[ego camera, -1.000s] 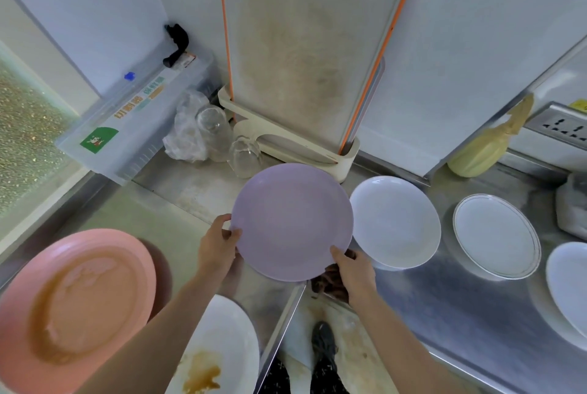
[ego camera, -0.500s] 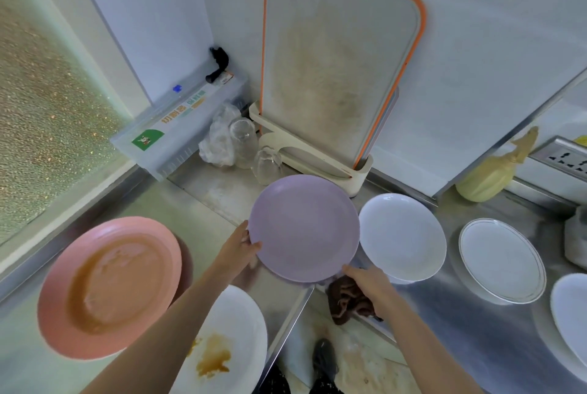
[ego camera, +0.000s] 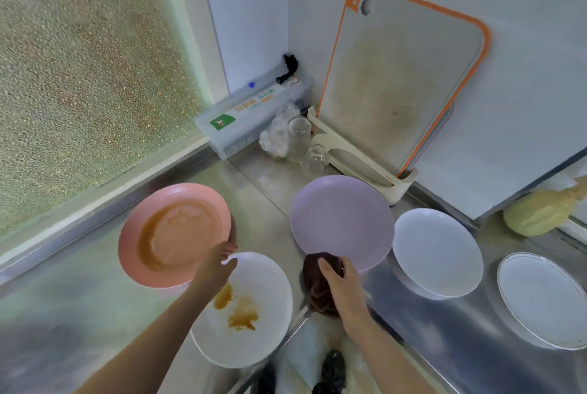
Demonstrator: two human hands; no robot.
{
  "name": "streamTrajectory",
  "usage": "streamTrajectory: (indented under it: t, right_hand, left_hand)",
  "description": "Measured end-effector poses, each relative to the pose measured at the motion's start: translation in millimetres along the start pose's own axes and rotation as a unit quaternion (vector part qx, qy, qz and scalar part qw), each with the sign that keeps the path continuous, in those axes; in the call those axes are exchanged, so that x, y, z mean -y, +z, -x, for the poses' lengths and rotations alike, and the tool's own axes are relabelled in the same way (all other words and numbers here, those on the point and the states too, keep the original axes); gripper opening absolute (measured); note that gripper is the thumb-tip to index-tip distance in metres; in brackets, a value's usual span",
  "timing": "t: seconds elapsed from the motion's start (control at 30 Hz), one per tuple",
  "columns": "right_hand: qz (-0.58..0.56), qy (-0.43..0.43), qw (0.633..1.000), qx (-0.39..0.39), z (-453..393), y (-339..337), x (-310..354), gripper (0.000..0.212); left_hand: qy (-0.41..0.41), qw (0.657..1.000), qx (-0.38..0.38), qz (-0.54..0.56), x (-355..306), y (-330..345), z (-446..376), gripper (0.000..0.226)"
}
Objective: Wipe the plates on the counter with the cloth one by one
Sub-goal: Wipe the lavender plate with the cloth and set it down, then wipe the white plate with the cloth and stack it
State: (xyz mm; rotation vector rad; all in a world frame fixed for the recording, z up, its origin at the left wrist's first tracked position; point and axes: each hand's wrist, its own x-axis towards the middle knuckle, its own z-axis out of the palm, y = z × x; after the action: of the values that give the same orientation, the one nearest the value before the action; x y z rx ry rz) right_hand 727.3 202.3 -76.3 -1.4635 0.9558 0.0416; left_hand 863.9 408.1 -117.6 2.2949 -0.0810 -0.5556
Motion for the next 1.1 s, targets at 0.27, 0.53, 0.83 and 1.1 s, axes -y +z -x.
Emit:
streamTrajectory:
  t: [0.27,0.53,0.83,1.1]
  right_hand:
    - [-0.041,-0.012,0.999,-0.029,26.5,53.5,-23.1,0.024]
    - [-0.114,-0.018,0.989,-0.094,44.9,81.9,-39.0,0.014]
    - [-0.094,-0.043,0.988,-0.115,57.2,88.2,-51.3,0.018]
    - [0.219,-0.307,0.910,-0.175,70.6,106.5,-17.8,0.045]
  left_hand:
    - [-0.062,0.988,-0.074,-0.117,49.7,-24.5,28.5,0.023]
    - [-0.090,0.992,-0.005,-0.084,76.6,-19.8,43.4,0.029]
    - [-0.034,0.991,0.040,0.119,58.8,-18.6,46.5,0.037]
    - [0.120,0.978,-0.029,0.171,-24.6,-24.2,30.3,0.009]
